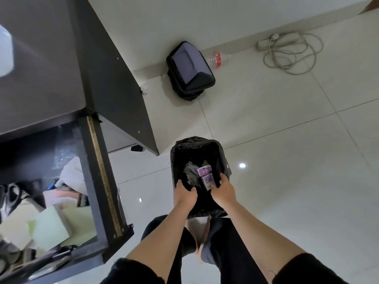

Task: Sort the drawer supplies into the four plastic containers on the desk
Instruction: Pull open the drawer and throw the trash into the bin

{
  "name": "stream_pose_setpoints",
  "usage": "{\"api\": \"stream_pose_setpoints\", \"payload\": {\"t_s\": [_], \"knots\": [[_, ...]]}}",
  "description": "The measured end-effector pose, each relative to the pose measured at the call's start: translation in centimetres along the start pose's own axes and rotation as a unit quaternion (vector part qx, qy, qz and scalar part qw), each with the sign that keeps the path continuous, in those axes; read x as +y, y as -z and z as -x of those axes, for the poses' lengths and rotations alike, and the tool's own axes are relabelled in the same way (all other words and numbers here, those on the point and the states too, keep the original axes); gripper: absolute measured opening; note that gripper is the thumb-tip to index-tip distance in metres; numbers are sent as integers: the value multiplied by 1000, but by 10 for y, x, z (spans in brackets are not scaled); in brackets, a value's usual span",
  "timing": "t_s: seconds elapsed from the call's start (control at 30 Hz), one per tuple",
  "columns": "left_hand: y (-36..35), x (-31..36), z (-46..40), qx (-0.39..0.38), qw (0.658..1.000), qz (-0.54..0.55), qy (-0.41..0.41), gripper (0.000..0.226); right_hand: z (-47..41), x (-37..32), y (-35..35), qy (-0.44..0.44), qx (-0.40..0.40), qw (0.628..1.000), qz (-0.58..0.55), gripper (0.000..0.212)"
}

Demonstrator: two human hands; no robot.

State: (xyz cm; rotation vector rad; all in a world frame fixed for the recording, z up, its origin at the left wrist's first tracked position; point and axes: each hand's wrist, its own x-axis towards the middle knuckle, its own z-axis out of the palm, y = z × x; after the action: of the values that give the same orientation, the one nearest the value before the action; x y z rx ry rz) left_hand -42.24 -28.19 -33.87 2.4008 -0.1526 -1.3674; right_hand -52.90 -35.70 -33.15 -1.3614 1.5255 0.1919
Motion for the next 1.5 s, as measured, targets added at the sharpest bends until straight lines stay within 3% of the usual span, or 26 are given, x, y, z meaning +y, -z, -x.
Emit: {"api": "stream_pose_setpoints", "payload": {"t_s": [0.33, 0.67, 0.97, 1.17, 1.27, 1.37, 1.5], "knots": [[72, 47, 133, 26, 993, -32, -113, 55, 120, -53, 54, 33, -17, 999, 10, 51], [171, 30, 216, 181, 946, -10, -267, 35, 194, -133, 30, 159, -36, 986, 42, 35], [279, -88, 211, 309, 938, -35, -151, 40, 232, -208, -48, 312, -4, 948, 66, 26], [353, -163, 194, 347, 933, -79, -56, 68, 231, -251, -108, 373, -7, 921, 116, 23], [374, -190, 186, 328, 936, -117, -49, 93, 222, -263, -138, 364, -24, 918, 156, 28], [385, -210, 174, 298, 939, -161, -53, 114, 209, -275, -166, 320, -16, 921, 223, 46], [379, -218, 164, 316, 930, -175, -70, 111, 192, -286, -183, 220, 11, 936, 274, 78]]}}
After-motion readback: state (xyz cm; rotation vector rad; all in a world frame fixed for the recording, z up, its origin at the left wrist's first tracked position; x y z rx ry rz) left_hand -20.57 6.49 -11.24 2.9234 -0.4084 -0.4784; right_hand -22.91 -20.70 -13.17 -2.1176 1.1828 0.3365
